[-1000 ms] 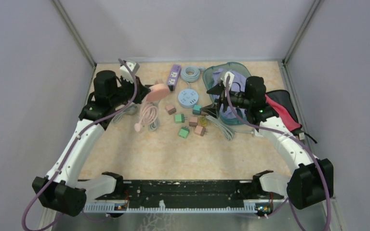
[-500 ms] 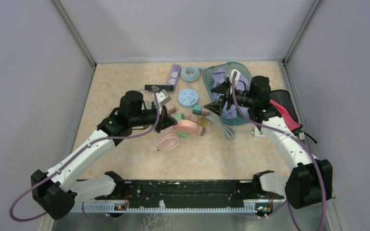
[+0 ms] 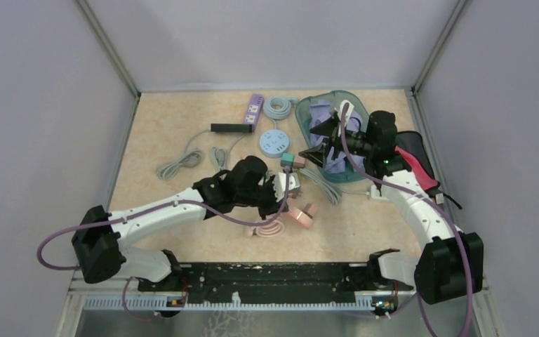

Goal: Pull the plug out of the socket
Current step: Place the socket at the center of the board.

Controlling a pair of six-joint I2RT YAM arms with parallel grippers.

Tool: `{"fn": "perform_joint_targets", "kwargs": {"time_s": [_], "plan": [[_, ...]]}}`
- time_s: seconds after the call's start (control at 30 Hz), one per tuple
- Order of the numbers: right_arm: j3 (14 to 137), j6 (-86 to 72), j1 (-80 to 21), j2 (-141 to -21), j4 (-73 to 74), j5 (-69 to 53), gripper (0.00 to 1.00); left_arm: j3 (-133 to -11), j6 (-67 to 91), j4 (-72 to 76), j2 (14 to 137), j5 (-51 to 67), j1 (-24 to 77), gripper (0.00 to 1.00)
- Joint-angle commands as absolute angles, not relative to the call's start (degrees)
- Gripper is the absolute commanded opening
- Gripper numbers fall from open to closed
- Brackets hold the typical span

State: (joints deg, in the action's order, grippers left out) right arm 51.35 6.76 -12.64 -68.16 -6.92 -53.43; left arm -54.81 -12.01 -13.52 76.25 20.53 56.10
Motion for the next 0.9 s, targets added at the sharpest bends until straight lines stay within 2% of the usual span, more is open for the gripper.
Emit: {"fn": "perform_joint_targets", "kwargs": {"time_s": [0.0,0.4,0.87], "plan": [[51.3,6.0,-11.9,-68.5,-10.0,-55.3,0.87,-55.3,-16.6,-10.2,76.7,15.3,59.7,0.0],[52.4,10.5,-11.9,-70.7,-6.1,-60.8,0.87,-50.0,-15.1,-19.0,78.0,12.6,61.5,0.0],[53.1,13.7,-12.0,-70.0,-3.5,-58.7,0.87,-48.4,-18.8,-25.6,80.0,13.3,61.6,0.0]]}}
